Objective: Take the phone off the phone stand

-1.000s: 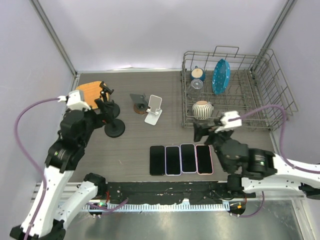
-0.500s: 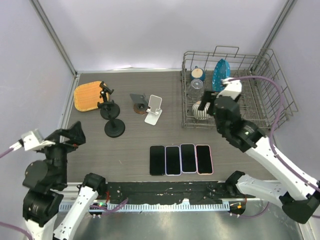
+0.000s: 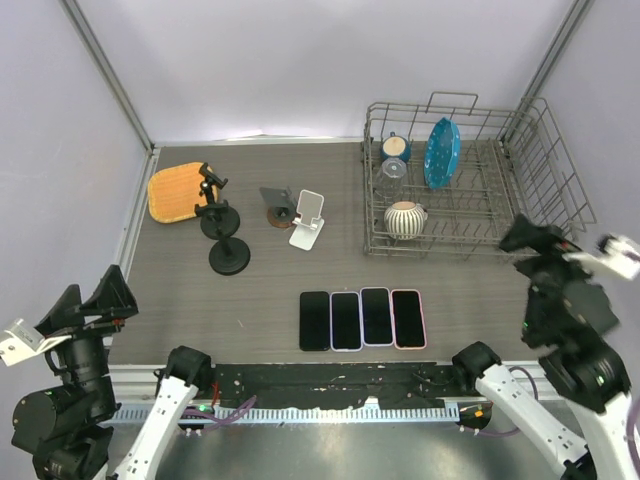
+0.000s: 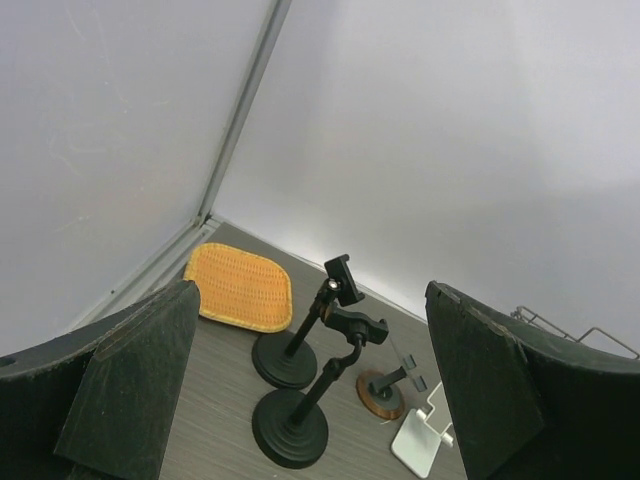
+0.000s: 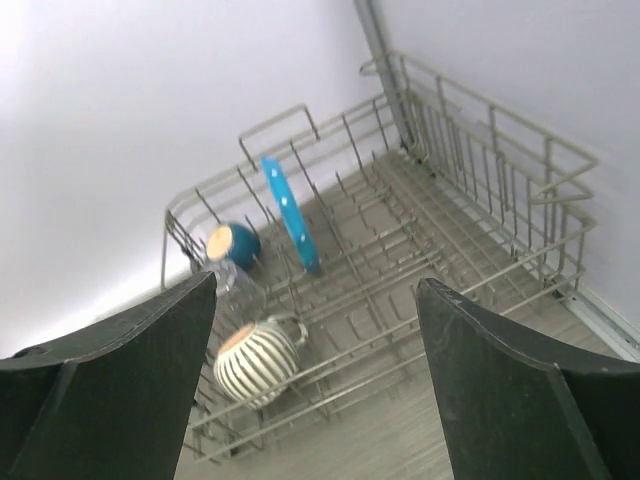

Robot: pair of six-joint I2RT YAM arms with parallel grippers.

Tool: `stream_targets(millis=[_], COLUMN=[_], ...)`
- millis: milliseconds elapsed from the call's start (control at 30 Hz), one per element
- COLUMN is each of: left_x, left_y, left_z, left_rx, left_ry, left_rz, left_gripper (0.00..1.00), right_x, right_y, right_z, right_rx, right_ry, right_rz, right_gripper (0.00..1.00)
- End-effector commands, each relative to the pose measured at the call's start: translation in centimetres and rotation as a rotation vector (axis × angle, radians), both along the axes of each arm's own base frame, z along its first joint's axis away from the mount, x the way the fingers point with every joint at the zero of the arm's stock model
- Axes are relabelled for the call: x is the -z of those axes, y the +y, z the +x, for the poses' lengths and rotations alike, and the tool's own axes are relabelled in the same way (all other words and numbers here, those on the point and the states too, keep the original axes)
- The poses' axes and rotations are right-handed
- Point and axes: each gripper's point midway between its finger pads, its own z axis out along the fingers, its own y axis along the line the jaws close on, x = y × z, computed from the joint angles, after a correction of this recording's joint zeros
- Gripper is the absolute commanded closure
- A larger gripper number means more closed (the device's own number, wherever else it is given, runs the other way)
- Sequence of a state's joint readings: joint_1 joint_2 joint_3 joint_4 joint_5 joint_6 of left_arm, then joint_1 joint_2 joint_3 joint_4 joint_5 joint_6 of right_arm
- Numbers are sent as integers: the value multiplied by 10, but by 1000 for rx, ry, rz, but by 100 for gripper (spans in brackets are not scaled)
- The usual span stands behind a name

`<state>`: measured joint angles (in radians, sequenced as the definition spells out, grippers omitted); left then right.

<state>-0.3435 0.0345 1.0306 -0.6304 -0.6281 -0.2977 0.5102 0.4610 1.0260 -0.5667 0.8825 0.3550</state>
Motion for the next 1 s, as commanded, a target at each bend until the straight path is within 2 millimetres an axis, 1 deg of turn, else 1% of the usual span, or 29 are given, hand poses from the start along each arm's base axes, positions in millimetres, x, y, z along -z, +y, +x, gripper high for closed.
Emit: stream_targets(millis=[0,33,167,233,267,400,433,533,833,967], left_x=[-15,-18,-22,-23,-23,-23,-24,-26,-27,-27], left_y=[14,14,14,14,14,16,19,20,17,16], left_z=[-13,-14,-17,-17,-18,-20,-28,-31,-24,-22], left_rx=[-63,-61,-57,-58,-57,-62,-64,-64,-63,-63], left_ry=[-61,-78,-96,-91,-92,-99,-130,-151,-148,-152], left_rz=[-15,-16,-8,-4,-4,-9,-23,-31,-31,-29], left_gripper=[0,0,0,0,0,0,0,0,0,0], right_x=[-20,-22,-25,-23,-23,-20,-21,-18,-9,-6], right_y=[-39,-46,-62,-66,-71,-76,-77,-79,-83,-80], right_z=[-40,-52,-73,-79,-85,-92,-93,-94,-94,-90], right_rx=[103,114,141,153,163,174,175,174,187,177], right_ry=[-148,-185,-242,-253,-276,-307,-313,-319,-298,-287], right_rz=[10,25,39,37,51,63,67,74,79,76], right_gripper=[15,15,15,15,15,14,14,13,13,13])
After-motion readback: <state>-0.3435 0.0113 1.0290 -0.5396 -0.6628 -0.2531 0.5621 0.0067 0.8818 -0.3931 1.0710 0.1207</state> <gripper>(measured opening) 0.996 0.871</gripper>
